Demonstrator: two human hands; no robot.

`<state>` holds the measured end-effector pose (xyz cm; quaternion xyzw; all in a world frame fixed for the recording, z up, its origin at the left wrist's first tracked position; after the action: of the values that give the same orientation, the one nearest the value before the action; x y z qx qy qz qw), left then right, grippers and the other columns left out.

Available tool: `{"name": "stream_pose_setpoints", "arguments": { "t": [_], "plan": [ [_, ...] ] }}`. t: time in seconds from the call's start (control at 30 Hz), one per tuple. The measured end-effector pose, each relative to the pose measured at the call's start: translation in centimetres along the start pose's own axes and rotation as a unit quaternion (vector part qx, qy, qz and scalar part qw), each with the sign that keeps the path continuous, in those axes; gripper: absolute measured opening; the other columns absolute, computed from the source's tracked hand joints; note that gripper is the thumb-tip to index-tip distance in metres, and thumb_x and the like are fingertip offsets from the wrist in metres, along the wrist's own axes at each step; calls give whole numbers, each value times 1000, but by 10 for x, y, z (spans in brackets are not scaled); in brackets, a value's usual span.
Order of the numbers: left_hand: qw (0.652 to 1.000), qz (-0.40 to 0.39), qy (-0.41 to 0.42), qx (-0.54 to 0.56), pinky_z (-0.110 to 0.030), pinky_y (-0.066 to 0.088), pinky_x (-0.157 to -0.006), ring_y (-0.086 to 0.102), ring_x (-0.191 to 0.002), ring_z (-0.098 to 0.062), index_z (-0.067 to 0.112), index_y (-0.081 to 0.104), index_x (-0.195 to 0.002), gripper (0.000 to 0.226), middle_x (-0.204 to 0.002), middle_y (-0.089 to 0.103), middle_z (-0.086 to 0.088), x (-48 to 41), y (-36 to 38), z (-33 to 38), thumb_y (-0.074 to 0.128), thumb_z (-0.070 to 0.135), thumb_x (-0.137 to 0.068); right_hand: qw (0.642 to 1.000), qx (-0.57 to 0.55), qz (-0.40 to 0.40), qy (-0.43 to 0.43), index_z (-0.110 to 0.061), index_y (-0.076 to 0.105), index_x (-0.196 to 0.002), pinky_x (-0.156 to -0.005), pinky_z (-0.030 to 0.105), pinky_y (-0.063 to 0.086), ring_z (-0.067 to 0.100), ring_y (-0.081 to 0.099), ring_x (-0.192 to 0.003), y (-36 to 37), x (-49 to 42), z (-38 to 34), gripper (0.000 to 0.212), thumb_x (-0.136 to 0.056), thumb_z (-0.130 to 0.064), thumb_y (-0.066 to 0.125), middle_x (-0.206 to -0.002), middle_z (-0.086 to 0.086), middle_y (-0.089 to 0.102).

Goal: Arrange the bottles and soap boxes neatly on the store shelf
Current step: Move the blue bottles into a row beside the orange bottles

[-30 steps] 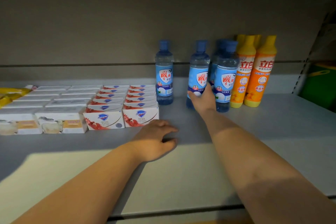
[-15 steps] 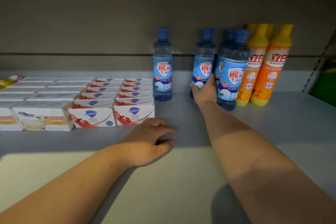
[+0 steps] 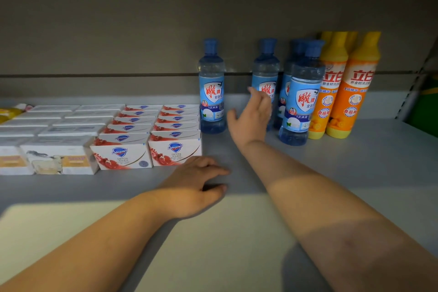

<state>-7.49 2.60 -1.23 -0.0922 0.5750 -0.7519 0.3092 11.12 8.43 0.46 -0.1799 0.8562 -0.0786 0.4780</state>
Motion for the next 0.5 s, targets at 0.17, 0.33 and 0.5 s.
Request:
{"name": "stream_pose_setpoints", "arguments": {
  "t": [0.17, 0.33, 0.5],
  "plan": [
    [1000, 1, 4, -4, -13, 18, -107, 29, -129, -4, 35, 49, -134, 42, -135, 42, 12, 0, 0, -1, 53, 41, -93, 962, -102, -248, 50, -7, 43, -129, -98, 34, 43, 23, 49, -118, 35, -2, -6, 65, -76, -27, 75, -128, 11, 52],
    [1000, 8, 10, -1, -13, 18, -106, 29, -127, -1, 36, 49, -134, 42, -132, 42, 14, 0, 1, -3, 53, 43, -92, 932, -193, -274, 138, -12, 45, -126, -85, 25, 44, 20, 56, -112, 53, -7, -3, 65, -73, -29, 78, -126, 6, 56],
    [1000, 8, 1, 15, -14, 20, -107, 31, -126, -1, 37, 51, -132, 41, -132, 43, 14, 0, 0, -4, 55, 42, -91, 930, -191, -261, 172, -12, 47, -121, -83, 25, 44, 20, 57, -108, 48, -1, -2, 59, -73, -28, 78, -123, 7, 57]
  ]
}}
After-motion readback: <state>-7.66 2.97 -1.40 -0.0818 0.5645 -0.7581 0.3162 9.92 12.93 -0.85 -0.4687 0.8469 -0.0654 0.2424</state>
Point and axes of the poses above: each hand's wrist, its own x-axis away from the middle knuckle, its own y-axis out of the palm, z = x × y, the point moved 1 cm from there along -x, towards the middle knuckle
